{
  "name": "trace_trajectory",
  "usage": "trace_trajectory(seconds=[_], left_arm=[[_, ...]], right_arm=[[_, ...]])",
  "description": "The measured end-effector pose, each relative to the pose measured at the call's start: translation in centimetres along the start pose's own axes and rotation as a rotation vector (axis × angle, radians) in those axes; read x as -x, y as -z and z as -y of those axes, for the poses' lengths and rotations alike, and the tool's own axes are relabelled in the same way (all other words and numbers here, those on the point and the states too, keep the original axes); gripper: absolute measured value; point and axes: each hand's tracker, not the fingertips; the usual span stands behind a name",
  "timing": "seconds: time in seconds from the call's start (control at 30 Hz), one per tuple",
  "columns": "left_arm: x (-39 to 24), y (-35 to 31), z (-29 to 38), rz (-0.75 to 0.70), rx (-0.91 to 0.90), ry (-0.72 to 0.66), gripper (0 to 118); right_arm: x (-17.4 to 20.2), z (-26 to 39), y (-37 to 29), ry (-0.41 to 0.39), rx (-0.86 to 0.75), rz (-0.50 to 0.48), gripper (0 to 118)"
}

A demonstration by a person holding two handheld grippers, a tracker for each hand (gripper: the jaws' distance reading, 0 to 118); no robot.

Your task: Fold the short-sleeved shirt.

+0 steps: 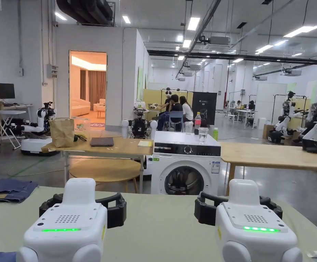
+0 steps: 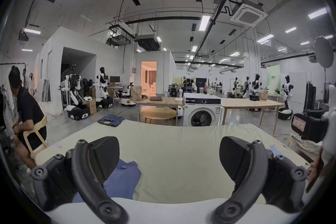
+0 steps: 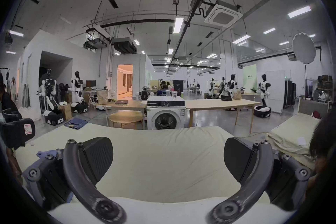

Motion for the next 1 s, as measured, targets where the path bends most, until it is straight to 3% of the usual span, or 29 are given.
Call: trace_trajectory(seconds=[0.2, 0.43, 0.67, 1.0], left_arm=[[-0.7, -0.3, 0.1, -0.001, -0.018, 0.055, 111], [-0.6, -0.4, -0.1, 0.028, -0.056, 0.024, 111], [-0.9, -0.4, 0.1, 0.033, -0.069, 0.037, 118], [-1.5, 0.2, 1.0, 0.035, -0.049, 0.074, 118]], right_arm=[[-0.2, 0.3, 0.4, 0.003, -0.004, -0.027, 118], [0.2, 1.2, 0.6, -0.065, -0.003, -0.062, 118], [-0.1, 0.9, 0.7, -0.037, 0.003, -0.084, 118], [0.0, 1.2, 0.9, -0.068, -0.003, -0.052, 118]])
